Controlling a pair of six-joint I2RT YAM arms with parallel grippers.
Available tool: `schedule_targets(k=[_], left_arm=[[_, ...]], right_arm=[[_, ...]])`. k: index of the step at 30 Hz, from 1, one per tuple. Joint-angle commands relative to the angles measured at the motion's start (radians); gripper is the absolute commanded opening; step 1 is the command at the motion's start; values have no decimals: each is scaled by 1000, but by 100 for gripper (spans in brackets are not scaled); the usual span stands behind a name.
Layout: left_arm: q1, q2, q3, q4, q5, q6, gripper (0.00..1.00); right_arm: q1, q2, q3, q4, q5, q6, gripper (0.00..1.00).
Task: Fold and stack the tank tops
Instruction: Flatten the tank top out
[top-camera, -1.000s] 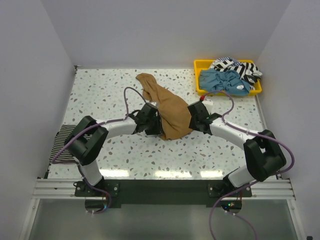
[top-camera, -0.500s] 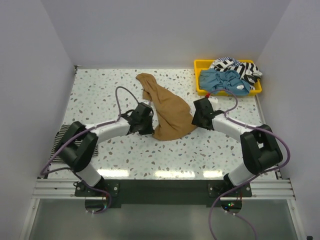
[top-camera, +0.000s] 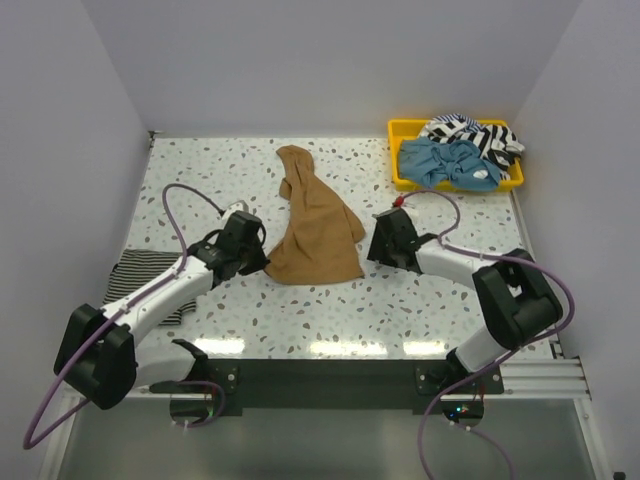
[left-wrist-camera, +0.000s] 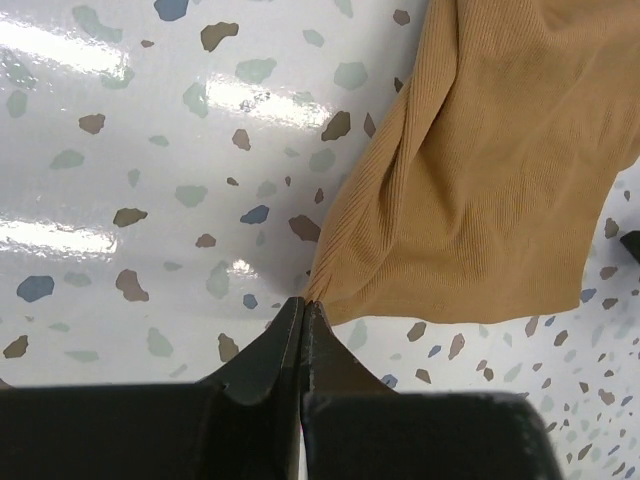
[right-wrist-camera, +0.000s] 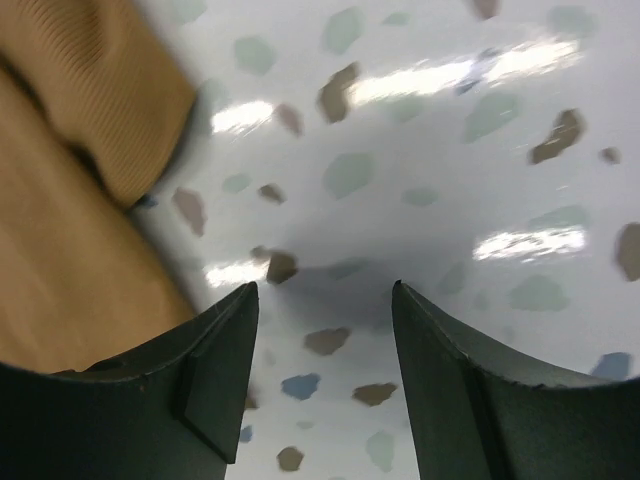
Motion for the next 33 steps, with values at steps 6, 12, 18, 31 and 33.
schedule_targets(k=[6,12,18,31,33], left_arm=[[-1,-36,76,-38,-30,2,0],[-1,-56,145,-44,10,42,0],[-1,-50,352,-113,5,134,0],[-1,140,934,-175,30,208,0],[0,133,926,-185,-23,210,0]], right_arm=[[227,-35,-43,28,-9,94,61],[240,20,-20,25,-3,111,17],[226,-79,113,-135,69,56,0],[53,-264,617,-506,198,-193,0],[53,-233,632,-535,167,-191,2]])
